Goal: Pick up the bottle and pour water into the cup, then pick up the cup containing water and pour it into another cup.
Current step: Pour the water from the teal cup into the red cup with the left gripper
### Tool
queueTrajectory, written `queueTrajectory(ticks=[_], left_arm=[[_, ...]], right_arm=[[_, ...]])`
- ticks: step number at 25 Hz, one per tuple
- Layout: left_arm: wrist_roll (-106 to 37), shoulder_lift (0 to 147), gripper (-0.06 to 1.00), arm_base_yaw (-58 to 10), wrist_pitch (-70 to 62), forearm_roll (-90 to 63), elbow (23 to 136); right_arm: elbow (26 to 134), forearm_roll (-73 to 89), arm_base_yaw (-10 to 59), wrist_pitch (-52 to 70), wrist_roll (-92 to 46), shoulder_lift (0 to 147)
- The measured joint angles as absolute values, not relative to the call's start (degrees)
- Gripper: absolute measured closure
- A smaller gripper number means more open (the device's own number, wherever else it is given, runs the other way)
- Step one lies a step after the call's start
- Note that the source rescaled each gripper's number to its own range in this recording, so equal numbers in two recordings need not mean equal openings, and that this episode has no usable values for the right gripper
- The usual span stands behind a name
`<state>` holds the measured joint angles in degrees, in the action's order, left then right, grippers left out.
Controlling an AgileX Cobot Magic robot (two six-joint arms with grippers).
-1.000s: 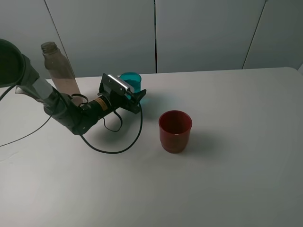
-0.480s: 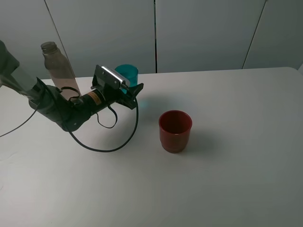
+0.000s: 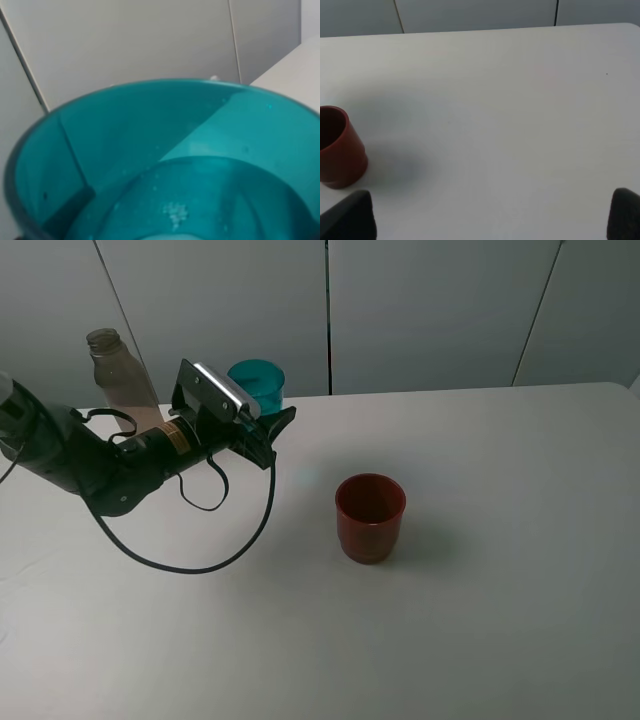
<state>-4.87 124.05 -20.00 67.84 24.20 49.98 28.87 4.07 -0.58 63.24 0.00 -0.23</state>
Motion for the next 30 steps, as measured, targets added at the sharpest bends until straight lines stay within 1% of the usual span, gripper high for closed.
queueTrajectory(ticks=[7, 13, 26, 30], left_arm=[[-6.42, 118.91, 0.87, -20.00, 67.84, 27.37, 45.54], [-7.61, 116.39, 0.87, -20.00, 67.68, 30.45, 44.30], [-8.18, 113.78, 0.87, -20.09, 60.01, 36.84, 44.26], [-9.80, 113.00, 0.87, -21.93, 55.48, 36.96, 44.26]], right_arm=[[28.87, 4.07, -0.58, 63.24, -0.39, -0.23], [28.87, 4.07, -0.58, 63.24, -0.39, -0.23], [28.87, 4.07, -0.58, 63.24, 0.00, -0.23], [28.87, 4.07, -0.58, 63.24, 0.00, -0.23]])
